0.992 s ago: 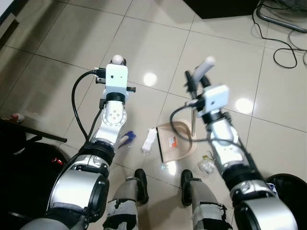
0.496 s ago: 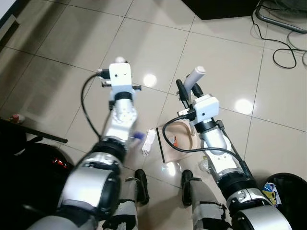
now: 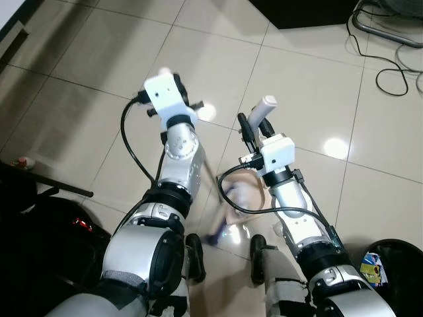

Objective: Sweep floor

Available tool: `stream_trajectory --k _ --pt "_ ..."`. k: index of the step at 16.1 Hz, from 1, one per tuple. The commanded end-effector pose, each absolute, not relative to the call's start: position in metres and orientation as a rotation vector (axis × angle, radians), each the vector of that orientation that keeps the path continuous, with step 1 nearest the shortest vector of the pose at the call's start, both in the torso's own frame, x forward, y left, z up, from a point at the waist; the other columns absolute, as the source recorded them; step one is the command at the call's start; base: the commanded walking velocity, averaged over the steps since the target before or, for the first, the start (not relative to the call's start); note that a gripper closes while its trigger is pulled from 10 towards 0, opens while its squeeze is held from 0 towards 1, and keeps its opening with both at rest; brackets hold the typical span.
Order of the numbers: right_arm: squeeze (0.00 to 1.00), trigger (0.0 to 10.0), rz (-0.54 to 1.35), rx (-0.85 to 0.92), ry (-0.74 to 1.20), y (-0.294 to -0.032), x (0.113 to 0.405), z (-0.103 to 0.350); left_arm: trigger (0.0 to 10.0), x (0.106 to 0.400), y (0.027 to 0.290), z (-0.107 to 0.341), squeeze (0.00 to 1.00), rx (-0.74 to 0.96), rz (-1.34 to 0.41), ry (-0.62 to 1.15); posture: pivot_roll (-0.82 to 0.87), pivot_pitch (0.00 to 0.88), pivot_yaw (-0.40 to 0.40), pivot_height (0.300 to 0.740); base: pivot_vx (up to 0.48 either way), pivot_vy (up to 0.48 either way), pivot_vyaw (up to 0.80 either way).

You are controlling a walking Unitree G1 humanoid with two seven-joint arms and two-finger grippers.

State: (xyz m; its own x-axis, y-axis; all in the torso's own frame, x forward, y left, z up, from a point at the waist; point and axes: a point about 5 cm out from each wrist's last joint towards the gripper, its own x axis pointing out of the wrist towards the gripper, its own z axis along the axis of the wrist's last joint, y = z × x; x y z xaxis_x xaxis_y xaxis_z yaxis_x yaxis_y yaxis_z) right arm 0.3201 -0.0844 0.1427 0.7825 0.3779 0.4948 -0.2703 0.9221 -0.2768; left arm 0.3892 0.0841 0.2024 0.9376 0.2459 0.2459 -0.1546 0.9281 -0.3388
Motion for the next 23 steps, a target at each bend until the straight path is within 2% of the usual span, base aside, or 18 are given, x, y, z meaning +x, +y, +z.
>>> stream_trajectory --k 1,6,9,12,17,20,23 --pt "0.0 10.0 0.355 -0.178 -0.488 -0.087 0.316 0.125 10.0 0.389 0.082 0.212 0.0 -0.408 0.174 -0.333 0.06 0.285 0.052 0.74 0.0 0.0 0.0" --pt "0.0 10.0 0.288 -0.187 -0.483 -0.107 0.321 0.128 10.0 0.392 0.082 0.241 0.0 -0.288 -0.02 -0.469 0.05 0.19 0.063 0.74 0.0 0.0 0.0" --pt "0.0 10.0 0.219 -0.181 -0.488 -0.124 0.328 0.135 10.0 0.397 0.109 0.27 0.0 -0.14 -0.081 -0.574 0.05 0.116 0.075 0.74 0.0 0.0 0.0" --pt "0.0 10.0 0.185 -0.159 -0.503 -0.134 0.332 0.144 10.0 0.397 0.132 0.28 0.0 -0.075 -0.131 -0.596 0.05 0.073 0.082 0.74 0.0 0.0 0.0" --pt "0.0 10.0 0.135 -0.041 -0.553 -0.15 0.33 0.171 10.0 0.389 0.18 0.261 0.0 0.042 -0.108 -0.468 0.03 0.028 0.088 0.74 0.0 0.0 0.0" --pt "0.0 10.0 0.027 0.089 -0.574 -0.169 0.321 0.189 10.0 0.369 0.208 0.223 0.0 0.127 -0.055 -0.333 0.01 0.02 0.111 0.74 0.0 0.0 0.0" --pt "0.0 10.0 -0.056 0.18 -0.569 -0.185 0.311 0.203 10.0 0.352 0.226 0.209 0.0 0.198 -0.022 -0.265 0.02 0.016 0.112 0.74 0.0 0.0 0.0"
